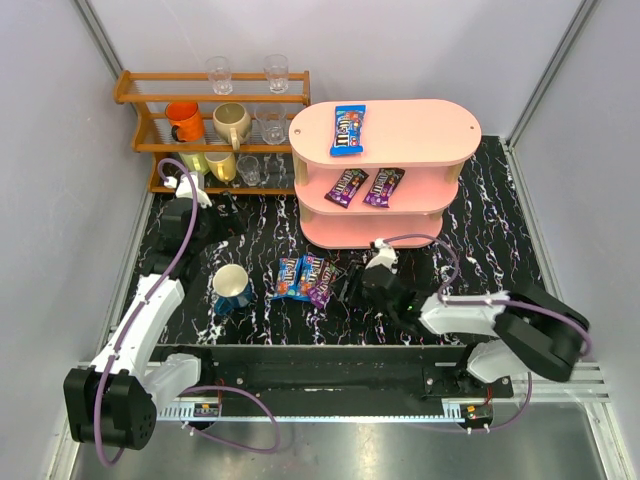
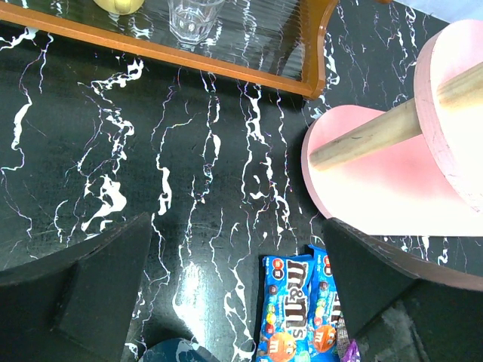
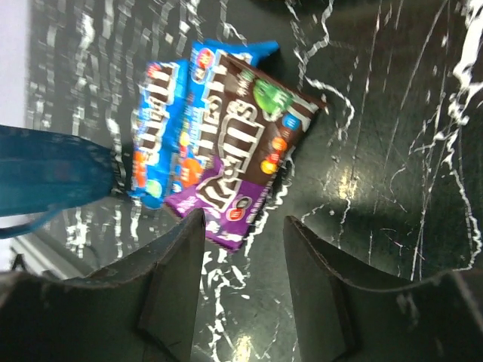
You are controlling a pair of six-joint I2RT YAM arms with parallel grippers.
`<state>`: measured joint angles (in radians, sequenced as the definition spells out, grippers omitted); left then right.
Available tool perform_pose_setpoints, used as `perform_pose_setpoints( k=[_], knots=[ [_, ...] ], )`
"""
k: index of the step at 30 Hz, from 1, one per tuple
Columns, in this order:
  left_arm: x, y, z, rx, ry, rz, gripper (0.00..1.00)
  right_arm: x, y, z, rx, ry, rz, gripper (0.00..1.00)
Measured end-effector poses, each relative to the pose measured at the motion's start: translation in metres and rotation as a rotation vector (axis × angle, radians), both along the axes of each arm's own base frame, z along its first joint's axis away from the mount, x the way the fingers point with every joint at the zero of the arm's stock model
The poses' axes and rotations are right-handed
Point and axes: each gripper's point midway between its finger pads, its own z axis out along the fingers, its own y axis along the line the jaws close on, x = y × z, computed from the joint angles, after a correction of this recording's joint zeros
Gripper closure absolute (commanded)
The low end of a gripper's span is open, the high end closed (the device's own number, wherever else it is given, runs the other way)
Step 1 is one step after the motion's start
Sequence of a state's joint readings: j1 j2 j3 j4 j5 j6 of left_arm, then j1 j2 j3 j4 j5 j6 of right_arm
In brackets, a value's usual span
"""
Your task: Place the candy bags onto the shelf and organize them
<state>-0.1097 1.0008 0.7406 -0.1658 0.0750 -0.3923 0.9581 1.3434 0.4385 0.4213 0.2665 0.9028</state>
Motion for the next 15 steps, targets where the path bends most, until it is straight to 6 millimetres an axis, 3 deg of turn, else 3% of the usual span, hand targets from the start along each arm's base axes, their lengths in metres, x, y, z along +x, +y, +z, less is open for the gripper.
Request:
perform_pose_setpoints(
  k=[4,11,15],
  knots=[
    [0.000,0.000,0.000,0.000,0.000,0.000,0.01,-0.001,0.009,-0.033,-0.043,0.084,0.008,0.44],
    [0.000,0.000,0.000,0.000,0.000,0.000,0.01,0.003,0.022,-0.027,0.015,0.085,0.010,0.43],
    [0.000,0.000,0.000,0.000,0.000,0.000,0.01,0.003,0.026,-0.035,0.026,0.103,0.006,0.45]
  ],
)
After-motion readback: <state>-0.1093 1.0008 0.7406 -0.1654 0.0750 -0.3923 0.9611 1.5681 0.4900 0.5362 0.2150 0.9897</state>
